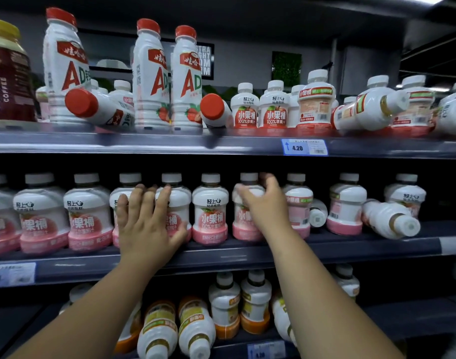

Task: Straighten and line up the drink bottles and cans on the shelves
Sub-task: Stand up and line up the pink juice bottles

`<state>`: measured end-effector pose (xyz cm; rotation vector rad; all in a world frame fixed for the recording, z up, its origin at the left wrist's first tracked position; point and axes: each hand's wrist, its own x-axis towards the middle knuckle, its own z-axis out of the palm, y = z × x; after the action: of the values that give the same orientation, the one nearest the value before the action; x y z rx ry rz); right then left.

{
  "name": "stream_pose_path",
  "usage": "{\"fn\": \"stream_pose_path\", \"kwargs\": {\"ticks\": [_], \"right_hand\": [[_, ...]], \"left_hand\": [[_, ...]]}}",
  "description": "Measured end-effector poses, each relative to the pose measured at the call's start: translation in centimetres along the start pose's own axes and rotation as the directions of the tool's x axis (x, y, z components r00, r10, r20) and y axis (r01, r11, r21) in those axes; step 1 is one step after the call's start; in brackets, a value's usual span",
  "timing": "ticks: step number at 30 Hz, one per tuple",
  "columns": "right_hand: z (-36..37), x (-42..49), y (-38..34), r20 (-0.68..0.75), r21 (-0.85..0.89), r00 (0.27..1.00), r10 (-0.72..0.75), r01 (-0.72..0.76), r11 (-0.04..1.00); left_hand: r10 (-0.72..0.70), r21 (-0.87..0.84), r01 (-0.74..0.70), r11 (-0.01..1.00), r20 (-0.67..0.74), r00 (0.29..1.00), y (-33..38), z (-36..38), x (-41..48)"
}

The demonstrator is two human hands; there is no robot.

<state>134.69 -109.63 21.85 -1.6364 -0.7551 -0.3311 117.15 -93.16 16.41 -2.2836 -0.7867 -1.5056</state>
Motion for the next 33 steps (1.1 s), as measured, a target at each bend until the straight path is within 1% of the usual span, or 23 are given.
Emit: {"fn": "stream_pose_path", "kwargs": {"ticks": [1, 3, 5, 7, 8, 9, 12, 14, 19, 22, 29, 33], "right_hand": [[0.2, -0.2, 0.5, 0.06, -0.075, 0.998, 0.022, -0.018, 0.997], [0.3, -1.1, 1.5, 0.121, -0.147, 0.992, 0.042, -0.024, 0.989], [0.5, -2.1, 2.3, 0.14, -0.239, 0.988, 0.057, -0.022, 0.971], [0.7, -2.5, 2.7, 0.124, -0.354, 0.991, 0.051, -0.004, 0.935], [0.7, -2.5, 2.9, 0.12, -0.362, 0.992, 0.051, -0.004, 0.932], [0.6, -2.4, 3.1, 0.131, -0.337, 0.99, 0.054, -0.007, 0.941], [-0.1, -2.3, 3.6, 0.214, -0.159, 0.975, 0.059, -0.025, 0.987], [-0.4, -2.1, 3.6, 0.21, -0.109, 0.976, 0.05, -0.027, 0.994], [0.0, -2.3, 3.7, 0.176, -0.257, 0.984, 0.026, 0.021, 0.966], [-0.1, -2.4, 4.0, 0.189, -0.281, 0.982, 0.002, 0.052, 0.958], [-0.6, -1.7, 4.3, 0.285, -0.256, 0.958, 0.01, 0.066, 0.965], [-1.0, -1.2, 4.6, 0.35, -0.139, 0.936, 0.024, 0.027, 0.99]], "left_hand": [[0.003, 0.004, -0.003, 1.0, 0.002, 1.0, 0.0, 0.0, 0.0], [0.008, 0.008, -0.008, 1.0, -0.001, 1.0, 0.0, 0.1, 0.0], [0.009, 0.011, -0.009, 1.0, -0.008, 1.0, 0.0, 0.1, 0.0], [0.007, 0.008, -0.007, 1.0, -0.011, 1.0, 0.0, 0.1, 0.0], [0.008, 0.008, -0.008, 1.0, -0.011, 1.0, 0.0, 0.2, 0.0], [0.008, 0.007, -0.008, 1.0, -0.01, 1.0, 0.0, 0.2, 0.0], [0.009, 0.01, -0.009, 1.0, -0.003, 1.0, 0.0, 0.2, 0.0], [0.009, 0.016, -0.009, 1.0, -0.004, 1.0, 0.0, 0.2, -0.1], [0.003, 0.013, -0.003, 1.0, 0.018, 1.0, 0.0, -0.1, -0.1], [0.0, 0.019, 0.0, 1.0, 0.043, 0.999, 0.0, -0.3, 0.0], [-0.086, 0.014, 0.085, 0.996, 0.118, 0.989, 1.2, -1.0, 0.0], [-0.09, 0.016, 0.088, 0.996, 0.179, 0.98, 1.3, -1.7, 0.2]]}}
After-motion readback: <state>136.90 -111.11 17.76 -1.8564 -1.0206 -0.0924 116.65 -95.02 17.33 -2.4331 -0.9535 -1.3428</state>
